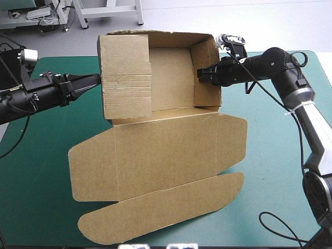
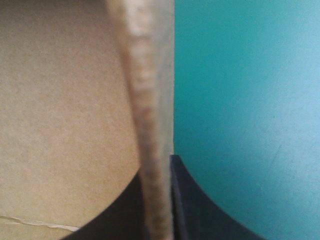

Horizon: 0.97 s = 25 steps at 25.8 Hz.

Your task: Fold the box

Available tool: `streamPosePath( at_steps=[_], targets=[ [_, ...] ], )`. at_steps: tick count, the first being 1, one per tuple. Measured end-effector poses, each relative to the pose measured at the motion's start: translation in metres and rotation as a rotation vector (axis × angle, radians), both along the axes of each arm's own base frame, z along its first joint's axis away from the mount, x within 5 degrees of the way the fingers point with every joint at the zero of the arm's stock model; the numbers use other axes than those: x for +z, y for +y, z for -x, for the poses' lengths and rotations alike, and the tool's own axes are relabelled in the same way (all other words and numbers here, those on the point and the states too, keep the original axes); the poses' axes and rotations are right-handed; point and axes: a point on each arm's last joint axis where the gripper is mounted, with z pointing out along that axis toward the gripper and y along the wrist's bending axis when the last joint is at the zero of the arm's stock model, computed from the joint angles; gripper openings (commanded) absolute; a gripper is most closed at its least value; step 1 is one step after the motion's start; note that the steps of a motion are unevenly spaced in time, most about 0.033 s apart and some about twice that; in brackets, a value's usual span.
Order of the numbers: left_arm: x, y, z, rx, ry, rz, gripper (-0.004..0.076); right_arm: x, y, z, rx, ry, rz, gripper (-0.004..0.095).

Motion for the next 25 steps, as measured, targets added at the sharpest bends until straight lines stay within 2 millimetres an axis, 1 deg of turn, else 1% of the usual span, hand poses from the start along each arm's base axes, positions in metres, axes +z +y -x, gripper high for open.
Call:
streamPosePath(
  at_steps=[2,5,9,12,17,18,20,21,25],
  targets=[
    [0.000,0.000,0.000,0.000,0.001,-0.003,0.0476,0.000,0.000,0.000,-0.001,-0.001,0.001,-0.0014],
    [0.000,-0.003,0.000,-0.012,0.000,-0.003,0.0475,0.000,0.000,-0.001,-0.006,-0.007,-0.001,-0.0014],
    [-0.001,-0.015,0.002,-0.061,0.003,-0.015,0.0476,0.001,-0.001,-0.002,-0.015,-0.018,-0.003,-0.0011],
    [-0.004,-0.020,0.002,-0.081,0.010,-0.047,0.0475,0.001,-0.001,-0.002,-0.016,-0.019,-0.004,-0.0011],
    [-0.009,-0.020,0.002,-0.081,0.022,-0.110,0.0475,0.000,0.001,-0.001,-0.012,-0.030,0.030,-0.0010],
    [-0.010,-0.020,0.002,-0.079,0.026,-0.124,0.0475,-0.001,0.004,-0.001,-0.008,-0.034,0.046,-0.0011],
    [-0.015,-0.018,0.002,-0.071,0.045,-0.182,0.0473,-0.004,0.018,0.004,0.010,-0.038,0.103,-0.0011],
    [-0.021,-0.015,0.002,-0.055,0.071,-0.243,0.0473,-0.007,0.028,0.005,0.023,-0.039,0.123,-0.0011],
    [-0.032,-0.006,-0.001,0.009,0.116,-0.386,0.0473,-0.013,0.051,0.011,0.057,-0.038,0.147,-0.0011]
  ],
)
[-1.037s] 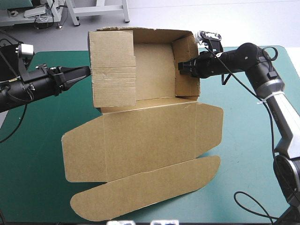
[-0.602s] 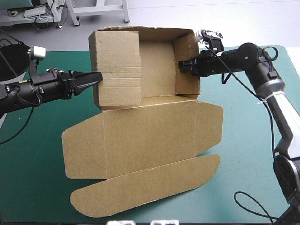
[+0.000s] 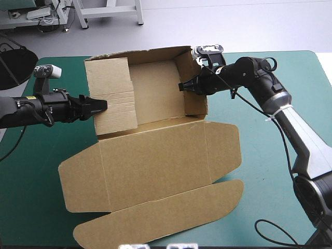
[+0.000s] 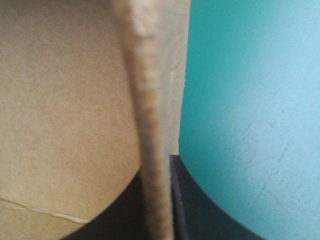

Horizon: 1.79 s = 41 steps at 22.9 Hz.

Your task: Fold the box

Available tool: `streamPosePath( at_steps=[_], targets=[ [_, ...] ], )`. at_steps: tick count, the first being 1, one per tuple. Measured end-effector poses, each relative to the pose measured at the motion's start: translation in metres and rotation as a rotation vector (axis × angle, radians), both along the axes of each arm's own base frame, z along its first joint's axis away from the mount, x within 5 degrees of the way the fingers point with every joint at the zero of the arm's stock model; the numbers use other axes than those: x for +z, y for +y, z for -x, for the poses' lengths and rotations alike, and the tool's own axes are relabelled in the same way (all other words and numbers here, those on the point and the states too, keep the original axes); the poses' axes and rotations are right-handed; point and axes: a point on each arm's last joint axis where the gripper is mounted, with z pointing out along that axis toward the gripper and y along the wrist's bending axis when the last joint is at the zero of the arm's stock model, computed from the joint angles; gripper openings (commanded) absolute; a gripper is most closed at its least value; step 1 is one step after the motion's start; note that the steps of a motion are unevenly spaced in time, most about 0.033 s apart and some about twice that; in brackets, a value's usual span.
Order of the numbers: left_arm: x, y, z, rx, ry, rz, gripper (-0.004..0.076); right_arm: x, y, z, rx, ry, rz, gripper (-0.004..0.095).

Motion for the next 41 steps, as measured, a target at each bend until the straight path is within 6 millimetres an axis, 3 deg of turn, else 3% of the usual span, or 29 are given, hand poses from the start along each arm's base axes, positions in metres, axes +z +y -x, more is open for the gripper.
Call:
streamPosePath(
  at_steps=[2,4,7,8,10,16,20,22,23,27,31,37,41],
  targets=[
    [-0.004,0.005,-0.003,0.036,0.005,-0.054,0.0471,-0.001,0.010,0.003,0.010,-0.003,-0.005,-0.0010],
    [-0.011,0.011,-0.009,0.083,0.037,-0.106,0.0415,-0.001,0.020,0.007,0.029,-0.008,-0.007,-0.0010],
    [-0.025,0.018,-0.021,0.117,0.088,-0.166,0.0207,-0.002,0.031,0.012,0.051,-0.013,0.004,-0.0010],
    [-0.028,0.019,-0.024,0.123,0.100,-0.172,0.0092,-0.002,0.032,0.012,0.051,-0.017,0.010,-0.0010],
    [-0.033,0.021,-0.029,0.132,0.119,-0.179,-0.0007,-0.003,0.033,0.013,0.053,-0.022,0.024,-0.0006],
    [-0.036,0.021,-0.034,0.157,0.121,-0.188,-0.0009,-0.005,0.035,0.015,0.033,-0.019,0.067,-0.0006],
    [-0.038,0.003,-0.036,0.152,0.127,-0.222,-0.0009,-0.012,0.031,0.016,0.008,0.029,0.136,-0.0006],
    [-0.044,-0.018,-0.037,0.132,0.141,-0.279,-0.0009,-0.021,0.026,0.015,-0.019,0.091,0.211,-0.0007],
    [-0.051,-0.034,-0.039,0.111,0.160,-0.323,-0.0009,-0.028,0.022,0.017,-0.038,0.143,0.272,-0.0007],
    [-0.069,-0.062,-0.043,0.082,0.231,-0.384,-0.0009,-0.038,0.014,0.018,-0.069,0.221,0.381,-0.0013],
    [-0.113,-0.093,-0.061,0.048,0.354,-0.491,-0.0009,-0.063,0.012,0.013,-0.091,0.337,0.478,-0.0013],
    [-0.145,-0.101,-0.080,0.085,0.428,-0.532,-0.0008,-0.115,0.025,-0.005,-0.076,0.448,0.517,-0.0013],
    [-0.153,-0.103,-0.086,0.090,0.437,-0.533,-0.0008,-0.128,0.026,-0.011,-0.049,0.460,0.538,-0.0012]
  ],
)
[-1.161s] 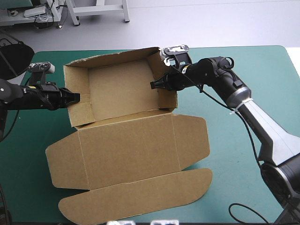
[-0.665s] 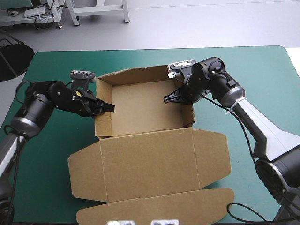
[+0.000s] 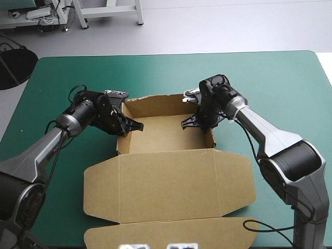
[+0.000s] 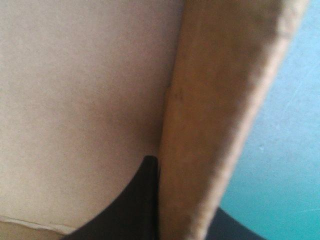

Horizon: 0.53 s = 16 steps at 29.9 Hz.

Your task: Fold the box

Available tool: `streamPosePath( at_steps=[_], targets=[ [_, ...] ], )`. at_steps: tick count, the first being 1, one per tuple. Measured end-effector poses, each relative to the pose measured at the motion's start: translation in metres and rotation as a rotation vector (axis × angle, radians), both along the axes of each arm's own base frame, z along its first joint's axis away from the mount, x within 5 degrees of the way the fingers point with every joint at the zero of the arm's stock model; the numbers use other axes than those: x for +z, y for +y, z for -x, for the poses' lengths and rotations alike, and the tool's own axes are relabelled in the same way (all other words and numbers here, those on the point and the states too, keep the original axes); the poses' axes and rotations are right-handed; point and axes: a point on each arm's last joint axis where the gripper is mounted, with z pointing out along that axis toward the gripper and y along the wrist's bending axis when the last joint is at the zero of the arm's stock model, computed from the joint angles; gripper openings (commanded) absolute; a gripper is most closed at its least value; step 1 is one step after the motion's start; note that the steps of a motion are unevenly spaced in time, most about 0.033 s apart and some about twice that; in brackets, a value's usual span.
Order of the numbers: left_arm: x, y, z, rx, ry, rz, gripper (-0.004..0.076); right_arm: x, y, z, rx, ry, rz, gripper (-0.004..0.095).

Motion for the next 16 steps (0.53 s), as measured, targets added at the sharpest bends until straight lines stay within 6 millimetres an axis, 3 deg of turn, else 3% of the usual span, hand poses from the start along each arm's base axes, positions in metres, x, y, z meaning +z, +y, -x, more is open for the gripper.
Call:
streamPosePath(
  at_steps=[3,5,8,12,16],
  targets=[
    [-0.0013,-0.0005,-0.0013,0.000,0.009,-0.003,0.0003,-0.0003,-0.0004,-0.0006,0.028,-0.002,0.013,0.0016],
    [-0.0016,-0.0007,-0.0023,-0.002,0.014,-0.007,0.0032,-0.0002,-0.0009,-0.0011,0.042,-0.001,0.024,0.0094],
    [-0.0008,-0.0008,-0.0034,-0.005,0.017,-0.014,0.0115,0.0015,0.0008,-0.0006,0.055,-0.015,0.051,0.0287],
    [-0.0021,-0.0023,-0.0059,-0.020,0.022,-0.023,0.0308,0.0024,0.0025,-0.0009,0.039,-0.039,0.085,0.0483],
    [-0.0069,-0.0068,-0.0077,-0.031,0.023,-0.023,0.0458,0.0014,0.0021,-0.0027,0.043,-0.058,0.115,0.0494]
  ],
)
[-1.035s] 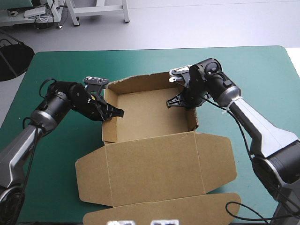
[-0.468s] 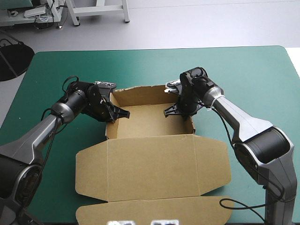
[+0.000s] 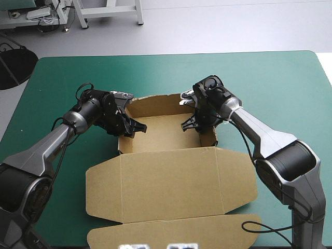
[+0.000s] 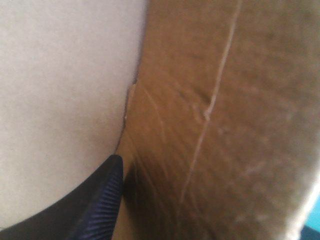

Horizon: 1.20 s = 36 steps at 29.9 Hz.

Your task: Fold the box

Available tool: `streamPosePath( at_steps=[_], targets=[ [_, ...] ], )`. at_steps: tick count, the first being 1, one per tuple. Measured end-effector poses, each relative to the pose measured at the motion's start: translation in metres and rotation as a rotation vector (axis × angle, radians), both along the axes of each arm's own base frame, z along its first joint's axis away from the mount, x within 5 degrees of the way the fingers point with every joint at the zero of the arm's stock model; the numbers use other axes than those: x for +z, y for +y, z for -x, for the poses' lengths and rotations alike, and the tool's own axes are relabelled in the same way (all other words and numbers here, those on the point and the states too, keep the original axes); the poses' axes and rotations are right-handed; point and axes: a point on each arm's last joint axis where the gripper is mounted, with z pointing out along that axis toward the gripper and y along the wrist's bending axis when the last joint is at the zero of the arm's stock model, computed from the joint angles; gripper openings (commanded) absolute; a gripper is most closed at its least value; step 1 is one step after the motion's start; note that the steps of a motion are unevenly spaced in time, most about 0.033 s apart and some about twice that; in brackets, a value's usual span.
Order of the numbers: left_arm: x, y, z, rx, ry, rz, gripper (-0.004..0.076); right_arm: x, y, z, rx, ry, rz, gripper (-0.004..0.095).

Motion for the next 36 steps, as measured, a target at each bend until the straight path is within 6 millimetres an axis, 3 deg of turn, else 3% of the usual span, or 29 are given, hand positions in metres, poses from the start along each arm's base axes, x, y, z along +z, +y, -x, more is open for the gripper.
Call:
streamPosePath(
  at_steps=[11,21,26,31,36],
  targets=[
    [0.014,-0.004,-0.009,-0.006,-0.088,0.017,0.0465,0.026,0.003,-0.009,0.013,-0.099,-0.025,0.0492],
    [0.050,-0.004,-0.016,-0.023,-0.139,-0.002,0.0465,0.057,0.002,-0.014,0.052,-0.203,-0.031,0.0491],
    [0.080,0.005,-0.017,-0.036,-0.163,-0.100,0.0459,0.092,-0.007,-0.001,0.063,-0.282,-0.051,0.0490],
    [0.125,0.008,-0.017,-0.022,-0.265,-0.105,0.0451,0.134,-0.022,0.019,0.053,-0.382,-0.067,0.0487],
    [0.178,0.014,-0.001,-0.007,-0.416,-0.037,0.0326,0.168,-0.046,0.036,-0.007,-0.451,-0.127,0.0487]
  ],
)
